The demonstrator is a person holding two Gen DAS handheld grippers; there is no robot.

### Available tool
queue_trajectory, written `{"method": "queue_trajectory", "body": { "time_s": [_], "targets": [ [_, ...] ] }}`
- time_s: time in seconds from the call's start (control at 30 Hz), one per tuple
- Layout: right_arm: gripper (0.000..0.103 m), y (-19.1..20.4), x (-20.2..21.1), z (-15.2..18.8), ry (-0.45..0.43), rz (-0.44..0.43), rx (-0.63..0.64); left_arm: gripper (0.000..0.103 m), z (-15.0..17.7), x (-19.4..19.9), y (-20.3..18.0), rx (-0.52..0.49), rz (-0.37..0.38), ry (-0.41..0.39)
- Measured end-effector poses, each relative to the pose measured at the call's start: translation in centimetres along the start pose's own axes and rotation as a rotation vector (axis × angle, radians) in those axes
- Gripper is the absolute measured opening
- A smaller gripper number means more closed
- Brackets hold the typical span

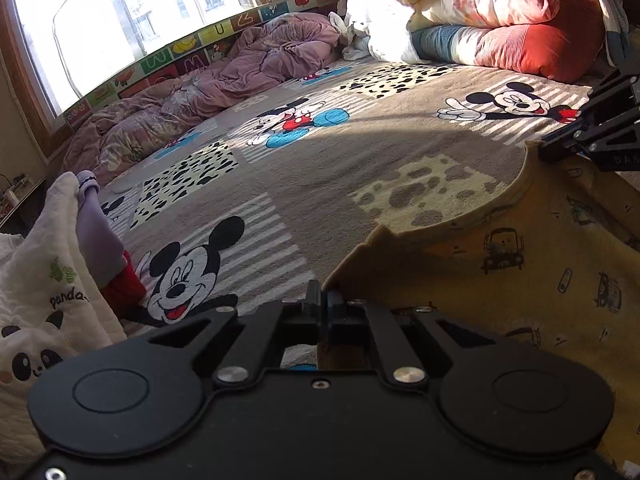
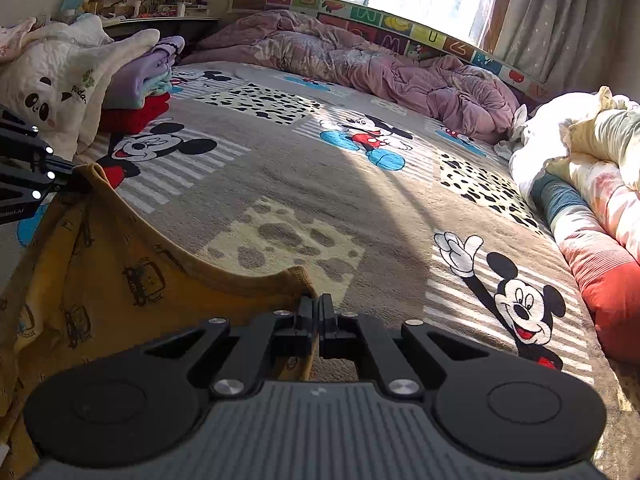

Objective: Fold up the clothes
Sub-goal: 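Lift the shirt with both grippers and shake it out in the air, then lay the shirt flat on the blanket and open both grippers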

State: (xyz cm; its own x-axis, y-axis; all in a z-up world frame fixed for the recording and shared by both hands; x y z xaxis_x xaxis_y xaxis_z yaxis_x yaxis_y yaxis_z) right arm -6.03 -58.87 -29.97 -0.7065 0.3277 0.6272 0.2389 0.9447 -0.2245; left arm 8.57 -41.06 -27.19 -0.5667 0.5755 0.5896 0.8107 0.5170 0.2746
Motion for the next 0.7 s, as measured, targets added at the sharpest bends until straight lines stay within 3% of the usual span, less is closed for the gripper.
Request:
{"method": "queue_trajectory", "body": {
  "time_s": [0.27, 0.43, 0.47, 0.5, 0.57, 0.6, 0.7],
  "targets": [
    [0.003, -0.6, -6.4, 1.1, 0.125, -0.042, -0.022, 0.006, 0.6, -5.2, 0.3, 0.080, 0.037, 0.132],
    [0.011, -2.0, -7.3, 1.8, 0.153, -0.114, -0.148, 0.009, 0.9, -6.1, 0.5, 0.134, 0.042, 0.196],
    [0.014, -2.6, -6.9, 1.8, 0.151, -0.146, -0.201, 0.012, 0.8, -5.8, 0.6, 0.137, 0.047, 0.205],
    [0.024, -3.2, -6.2, 1.8, 0.140, -0.177, -0.255, 0.017, 0.7, -5.4, 0.8, 0.139, 0.043, 0.212],
    [0.043, -4.3, -4.4, 1.8, 0.106, -0.213, -0.348, 0.046, 0.7, -4.3, 1.3, 0.147, 0.023, 0.216],
    [0.047, -4.8, -3.3, 1.9, 0.089, -0.213, -0.377, 0.047, 0.9, -3.5, 1.5, 0.159, 0.020, 0.216],
    [0.047, -5.7, 0.2, 3.2, 0.059, -0.223, -0.462, 0.047, 1.5, -1.0, 2.1, 0.221, 0.032, 0.219]
  ]
}}
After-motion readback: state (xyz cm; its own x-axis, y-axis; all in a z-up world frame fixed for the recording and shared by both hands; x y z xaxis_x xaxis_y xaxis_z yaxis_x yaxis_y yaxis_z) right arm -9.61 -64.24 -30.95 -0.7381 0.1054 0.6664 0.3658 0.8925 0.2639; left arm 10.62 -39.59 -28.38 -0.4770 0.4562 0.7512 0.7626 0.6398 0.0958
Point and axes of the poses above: each gripper's, at about its wrist camera, not at the fingertips, and x roughly against the way its jaws point, y to its left, z to its underside, the point moved 4 cm from there along -x, roughly the way its jaws point, and after that the axes turned 2 degrees about x, right-handed, at the moved point
